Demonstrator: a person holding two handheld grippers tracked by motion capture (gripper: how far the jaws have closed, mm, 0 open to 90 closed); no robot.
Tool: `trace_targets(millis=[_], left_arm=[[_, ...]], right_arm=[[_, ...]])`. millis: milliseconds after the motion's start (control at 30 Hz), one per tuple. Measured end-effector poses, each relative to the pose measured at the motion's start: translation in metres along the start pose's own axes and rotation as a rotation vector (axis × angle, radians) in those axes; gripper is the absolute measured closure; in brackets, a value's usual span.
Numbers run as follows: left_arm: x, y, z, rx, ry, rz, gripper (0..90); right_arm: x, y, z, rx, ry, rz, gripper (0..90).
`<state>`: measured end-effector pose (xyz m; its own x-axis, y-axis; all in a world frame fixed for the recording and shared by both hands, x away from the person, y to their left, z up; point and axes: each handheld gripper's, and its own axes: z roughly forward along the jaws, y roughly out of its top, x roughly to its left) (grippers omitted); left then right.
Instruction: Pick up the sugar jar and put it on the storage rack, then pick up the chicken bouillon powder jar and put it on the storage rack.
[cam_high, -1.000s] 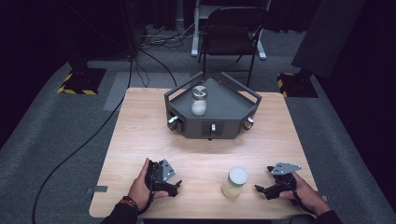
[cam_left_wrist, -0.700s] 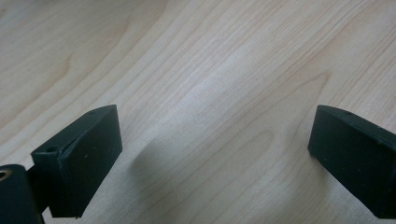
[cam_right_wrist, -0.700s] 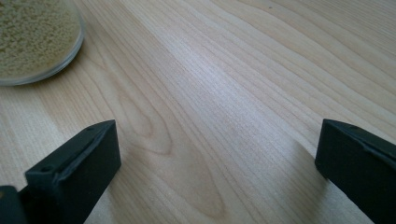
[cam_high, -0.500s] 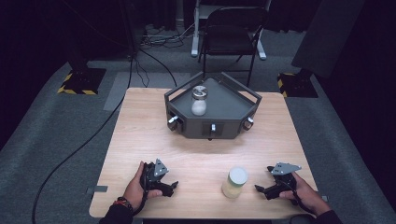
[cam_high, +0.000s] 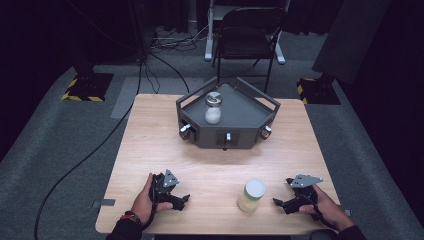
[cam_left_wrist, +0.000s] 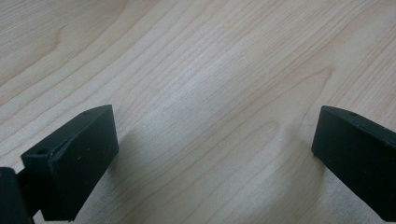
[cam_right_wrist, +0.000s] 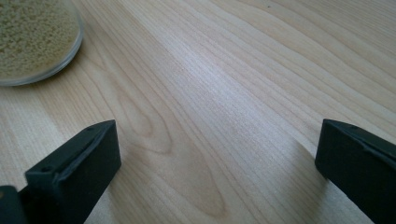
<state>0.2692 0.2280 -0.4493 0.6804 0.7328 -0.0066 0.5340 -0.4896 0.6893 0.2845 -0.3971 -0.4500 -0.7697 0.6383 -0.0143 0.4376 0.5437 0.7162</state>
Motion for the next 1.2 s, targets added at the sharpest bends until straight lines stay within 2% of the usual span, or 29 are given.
trace_targets(millis=[400,667,733,900,1067,1200], left_arm=[[0.001,0.0,0.0,0.0,-0.002,0.003,0.0],[0.0,0.0,0.0,0.001,-0.002,0.001,0.0],[0.0,0.0,0.0,0.001,-0.001,0.002,0.0],[0.0,0.0,0.0,0.001,-0.001,0.002,0.0],[0.0,0.0,0.0,0.001,-0.001,0.002,0.0],[0.0,0.0,0.0,0.001,-0.001,0.002,0.0]], right_arm=[[0.0,0.0,0.0,0.0,-0.001,-0.001,0.0],[0.008,-0.001,-0.003,-0.006,-0.026,-0.031,0.9],[0.01,-0.002,-0.005,-0.021,-0.036,-0.028,1.2],[0.014,-0.002,-0.014,-0.072,-0.027,-0.012,1.1],[0.019,-0.002,-0.022,-0.124,-0.004,-0.013,1.2],[0.021,-0.002,-0.027,-0.17,0.033,-0.009,1.3]])
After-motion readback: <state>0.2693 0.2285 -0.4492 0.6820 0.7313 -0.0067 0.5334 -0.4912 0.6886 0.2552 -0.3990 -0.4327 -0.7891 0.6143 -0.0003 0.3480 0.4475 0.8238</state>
